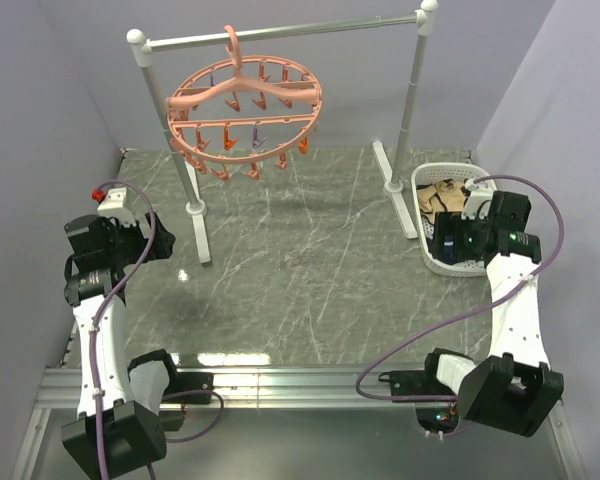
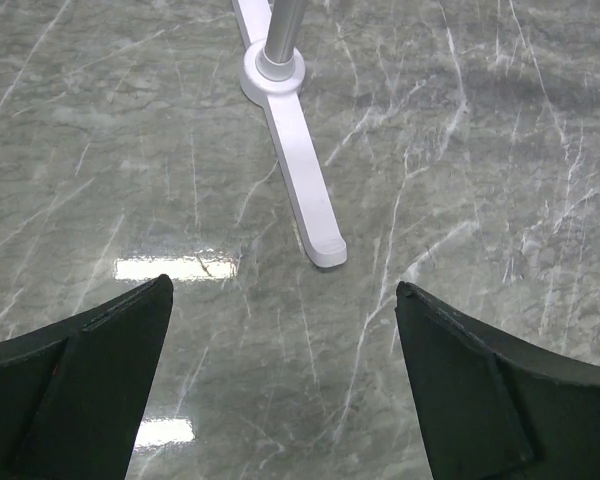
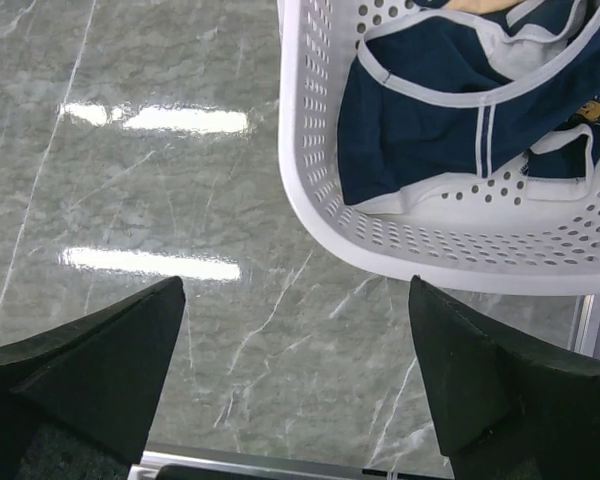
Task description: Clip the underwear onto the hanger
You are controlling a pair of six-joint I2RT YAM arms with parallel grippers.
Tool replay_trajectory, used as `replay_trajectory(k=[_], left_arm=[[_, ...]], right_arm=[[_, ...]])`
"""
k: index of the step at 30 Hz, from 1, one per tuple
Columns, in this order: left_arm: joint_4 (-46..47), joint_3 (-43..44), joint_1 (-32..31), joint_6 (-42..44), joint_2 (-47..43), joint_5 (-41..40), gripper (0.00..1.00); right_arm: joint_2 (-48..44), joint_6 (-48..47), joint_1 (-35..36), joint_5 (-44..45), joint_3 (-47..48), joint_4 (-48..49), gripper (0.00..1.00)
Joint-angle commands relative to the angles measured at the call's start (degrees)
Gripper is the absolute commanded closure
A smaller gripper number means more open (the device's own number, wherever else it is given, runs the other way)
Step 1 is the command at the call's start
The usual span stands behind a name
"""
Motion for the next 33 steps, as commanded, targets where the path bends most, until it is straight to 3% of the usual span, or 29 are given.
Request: replay_trajectory(k=[1, 12, 20, 26, 33], left_arm=[[1.45, 2.73, 0.21, 1.12, 0.86, 1.91, 0.01], [1.62, 5.46, 0.21, 3.42, 3.85, 13.78, 0.01], [3.21, 5.64, 0.12, 2.09, 5.25, 18.27, 0.01], [2.07, 5.72, 0.12, 3.15, 6.57, 17.66, 0.01], [2.86, 4.41, 0.12, 2.8, 7.19, 17.92, 0.01]], right_arm=[[2.74, 0.83, 0.38, 0.75, 5.12, -1.9, 0.0], [24.8, -0.58, -4.01, -0.75, 31.57, -15.96, 0.01], [40.36, 5.22, -1.47, 1.53, 46.86, -11.05, 0.11], [51.43, 7.07, 1.0, 6.89, 54.59, -7.79, 0.29], [58.56, 7.6, 1.88, 9.36, 54.79, -2.35, 0.33]])
